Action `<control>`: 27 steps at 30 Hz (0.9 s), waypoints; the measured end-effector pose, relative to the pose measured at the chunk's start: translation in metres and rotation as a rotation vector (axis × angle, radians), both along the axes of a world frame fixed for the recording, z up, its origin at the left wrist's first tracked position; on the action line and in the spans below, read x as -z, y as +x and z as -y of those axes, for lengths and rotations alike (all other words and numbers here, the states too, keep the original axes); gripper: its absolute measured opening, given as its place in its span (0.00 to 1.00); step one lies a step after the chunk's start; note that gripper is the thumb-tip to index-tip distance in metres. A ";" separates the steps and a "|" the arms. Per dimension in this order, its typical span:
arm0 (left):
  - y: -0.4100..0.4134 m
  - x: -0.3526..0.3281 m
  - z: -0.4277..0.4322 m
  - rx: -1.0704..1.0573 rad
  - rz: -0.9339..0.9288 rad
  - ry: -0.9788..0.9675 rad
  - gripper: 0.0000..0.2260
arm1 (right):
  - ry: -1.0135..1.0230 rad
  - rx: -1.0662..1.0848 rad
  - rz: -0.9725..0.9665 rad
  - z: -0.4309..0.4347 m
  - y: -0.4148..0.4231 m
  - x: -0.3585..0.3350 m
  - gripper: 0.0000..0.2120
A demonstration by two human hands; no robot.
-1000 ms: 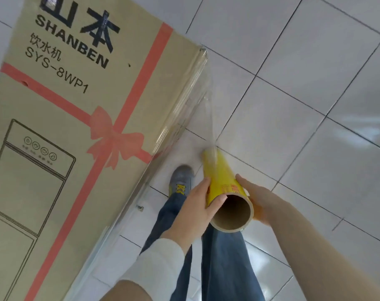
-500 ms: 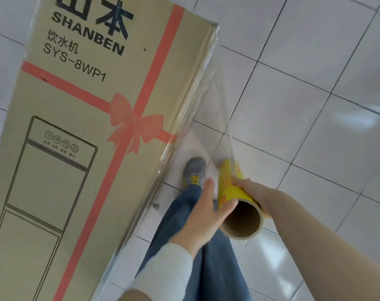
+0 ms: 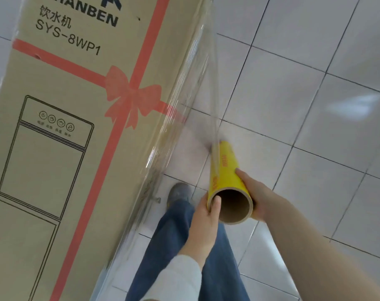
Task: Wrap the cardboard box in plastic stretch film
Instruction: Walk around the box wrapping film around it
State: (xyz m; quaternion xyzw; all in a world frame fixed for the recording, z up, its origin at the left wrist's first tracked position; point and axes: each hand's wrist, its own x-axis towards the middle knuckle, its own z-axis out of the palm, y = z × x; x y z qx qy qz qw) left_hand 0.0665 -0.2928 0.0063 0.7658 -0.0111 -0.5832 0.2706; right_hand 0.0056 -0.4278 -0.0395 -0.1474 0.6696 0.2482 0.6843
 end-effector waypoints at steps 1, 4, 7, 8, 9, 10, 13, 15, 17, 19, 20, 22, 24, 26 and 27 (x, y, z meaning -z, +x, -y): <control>-0.003 0.001 -0.009 0.047 -0.021 0.042 0.16 | -0.026 -0.089 -0.001 -0.007 0.003 0.001 0.32; 0.007 0.006 -0.034 0.151 -0.086 0.043 0.23 | -0.069 -0.329 0.007 -0.021 0.012 0.003 0.35; 0.041 0.005 -0.038 0.135 -0.104 -0.027 0.33 | -0.041 -0.434 -0.005 -0.038 0.021 0.006 0.33; 0.052 0.006 -0.035 0.209 -0.128 -0.063 0.34 | -0.040 -0.479 -0.010 -0.044 0.022 0.006 0.32; 0.060 0.005 -0.029 0.313 -0.163 -0.099 0.33 | -0.037 -0.512 -0.018 -0.049 0.022 0.008 0.31; 0.066 0.008 -0.027 0.427 -0.195 -0.119 0.32 | -0.040 -0.515 -0.012 -0.054 0.024 0.009 0.30; 0.070 0.016 -0.029 0.591 -0.157 -0.120 0.32 | 0.001 -0.430 -0.005 -0.063 0.022 0.010 0.31; 0.068 0.021 -0.042 0.588 -0.083 -0.115 0.32 | 0.029 -0.357 -0.013 -0.065 0.016 0.009 0.31; 0.065 0.020 -0.057 0.459 -0.051 -0.135 0.29 | 0.004 -0.281 -0.028 -0.067 0.006 0.008 0.29; 0.053 0.012 -0.069 0.257 -0.065 -0.165 0.18 | -0.030 -0.195 -0.021 -0.072 -0.007 0.011 0.30; 0.043 0.009 -0.076 0.173 -0.049 -0.169 0.15 | -0.016 -0.127 0.001 -0.075 -0.010 0.012 0.31; 0.015 0.004 -0.092 0.115 0.039 -0.150 0.20 | 0.015 -0.030 0.038 -0.086 -0.011 0.010 0.29; -0.009 0.000 -0.105 0.113 0.089 -0.119 0.27 | 0.009 -0.034 0.032 -0.096 -0.013 0.008 0.26; -0.020 -0.002 -0.116 0.099 0.088 -0.101 0.26 | 0.002 -0.086 0.021 -0.103 -0.018 0.005 0.24; -0.019 -0.002 -0.122 0.110 0.081 -0.098 0.24 | 0.003 -0.106 0.019 -0.108 -0.021 0.006 0.24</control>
